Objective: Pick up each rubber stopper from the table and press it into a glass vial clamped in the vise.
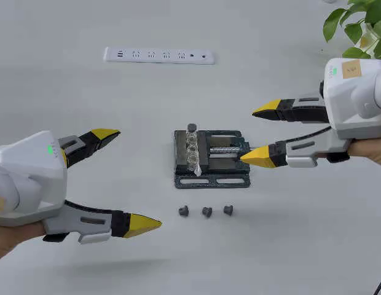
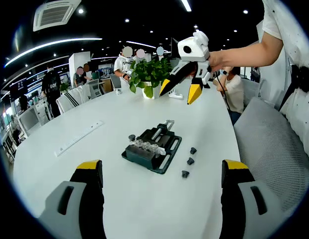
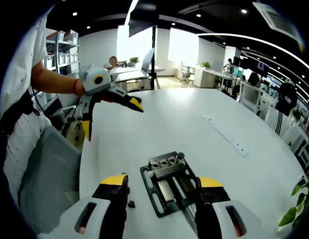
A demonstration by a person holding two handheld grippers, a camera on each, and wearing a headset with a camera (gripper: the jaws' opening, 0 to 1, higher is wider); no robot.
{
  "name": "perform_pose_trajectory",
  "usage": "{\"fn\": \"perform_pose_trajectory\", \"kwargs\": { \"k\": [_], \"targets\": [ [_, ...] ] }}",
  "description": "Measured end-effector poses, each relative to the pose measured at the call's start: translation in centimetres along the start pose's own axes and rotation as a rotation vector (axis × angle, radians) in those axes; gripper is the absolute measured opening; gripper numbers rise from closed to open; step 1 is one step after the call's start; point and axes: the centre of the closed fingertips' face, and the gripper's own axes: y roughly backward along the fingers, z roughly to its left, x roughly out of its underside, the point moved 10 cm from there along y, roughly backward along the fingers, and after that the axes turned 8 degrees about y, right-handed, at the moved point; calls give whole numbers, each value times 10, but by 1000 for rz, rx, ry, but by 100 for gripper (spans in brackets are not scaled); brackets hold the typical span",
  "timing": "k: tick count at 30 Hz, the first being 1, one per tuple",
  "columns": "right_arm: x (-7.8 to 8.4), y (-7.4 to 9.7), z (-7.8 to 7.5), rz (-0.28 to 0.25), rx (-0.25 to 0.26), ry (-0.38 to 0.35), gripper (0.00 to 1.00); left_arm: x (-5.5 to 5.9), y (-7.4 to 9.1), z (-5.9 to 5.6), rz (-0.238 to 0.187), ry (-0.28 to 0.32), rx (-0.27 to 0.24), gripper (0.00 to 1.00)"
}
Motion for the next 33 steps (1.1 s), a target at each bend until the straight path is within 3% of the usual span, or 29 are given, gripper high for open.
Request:
{"fn": "perform_pose_trajectory", "kwargs": {
  "k": [15, 26, 33],
  "targets": [
    [35, 18, 41, -74, 20, -100, 63, -2, -6, -4, 15, -12, 13, 99],
    [66, 5, 64, -72, 21, -145, 62, -1, -6, -6, 19, -10, 16, 99],
    [78, -2, 77, -58, 20, -155, 54, 2, -9, -7, 25, -8, 22, 99]
  ]
}}
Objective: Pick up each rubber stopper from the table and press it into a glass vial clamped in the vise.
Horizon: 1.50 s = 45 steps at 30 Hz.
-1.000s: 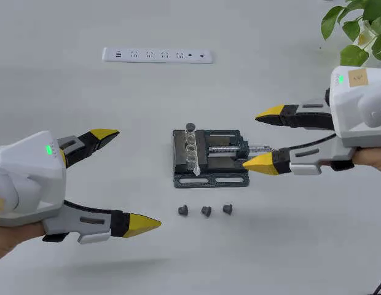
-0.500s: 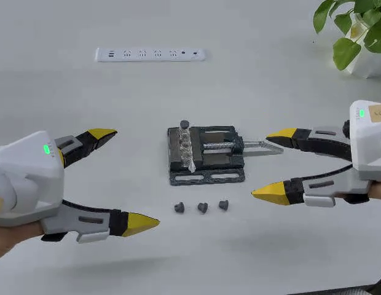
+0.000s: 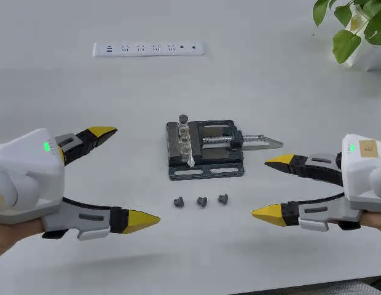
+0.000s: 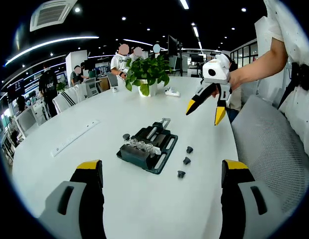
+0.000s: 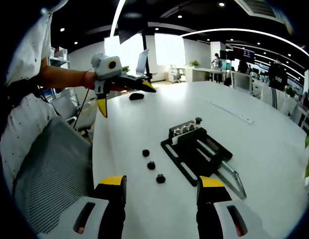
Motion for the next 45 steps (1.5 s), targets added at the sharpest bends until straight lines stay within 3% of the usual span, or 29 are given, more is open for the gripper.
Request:
{"fn": "perform_pose_trajectory", "kwargs": {
  "k": [16, 23, 45],
  "targets": [
    [16, -41, 8, 22, -17, -11, 28, 2, -3, 0, 0, 14, 4, 99],
    [22, -57, 10, 46, -23, -3, 23, 4, -4, 1, 3, 19, 3, 99],
    [30, -71, 6, 62, -16, -5, 12, 4, -6, 3, -2, 32, 2, 99]
  ]
}}
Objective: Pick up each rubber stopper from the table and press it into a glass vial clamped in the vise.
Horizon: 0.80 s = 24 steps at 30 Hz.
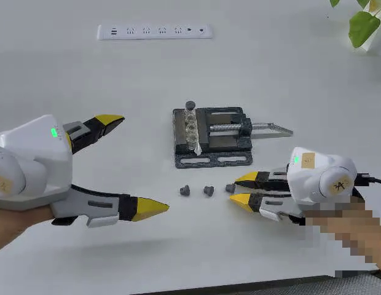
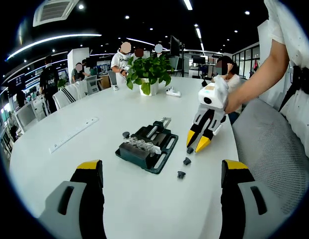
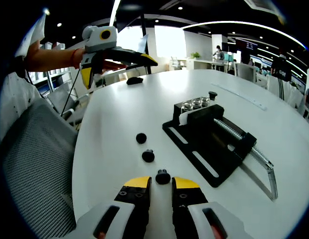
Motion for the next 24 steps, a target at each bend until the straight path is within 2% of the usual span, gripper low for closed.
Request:
{"fn": "perform_pose_trajectory", "kwargs": {
  "k": [24],
  "targets": [
    [-3, -1, 1, 3, -3, 2, 8, 0, -1, 0, -4, 4, 2, 98]
  ]
}}
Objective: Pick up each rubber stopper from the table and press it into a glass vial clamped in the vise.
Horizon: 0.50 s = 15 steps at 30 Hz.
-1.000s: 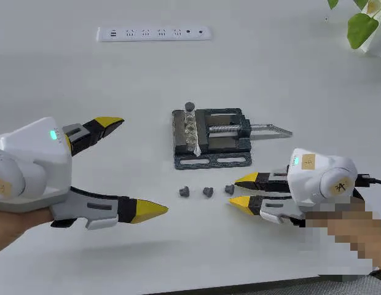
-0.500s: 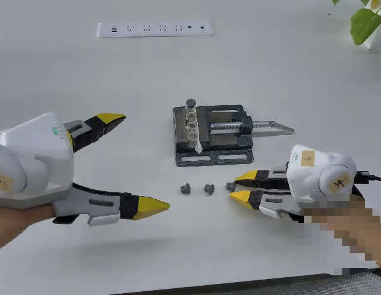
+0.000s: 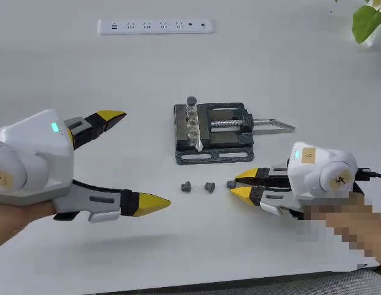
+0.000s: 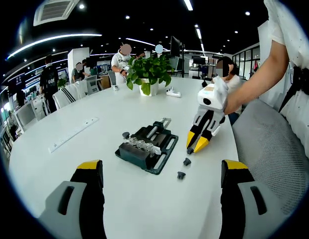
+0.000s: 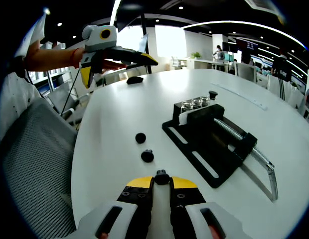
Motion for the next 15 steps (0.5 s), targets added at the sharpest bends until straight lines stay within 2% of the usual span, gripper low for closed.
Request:
{"fn": "perform_pose_trajectory", "kwargs": {
  "k": [8, 11, 15],
  "targets": [
    [0, 1, -1, -2, -5, 8, 7, -1, 0, -1, -2, -4, 3, 97],
    [-5, 5, -1, -8, -12, 16, 7, -2, 0, -2, -7, -7, 6, 96],
    [-18, 16, -2, -27, -23, 38, 7, -5, -2, -5, -13, -15, 16, 93]
  ]
}}
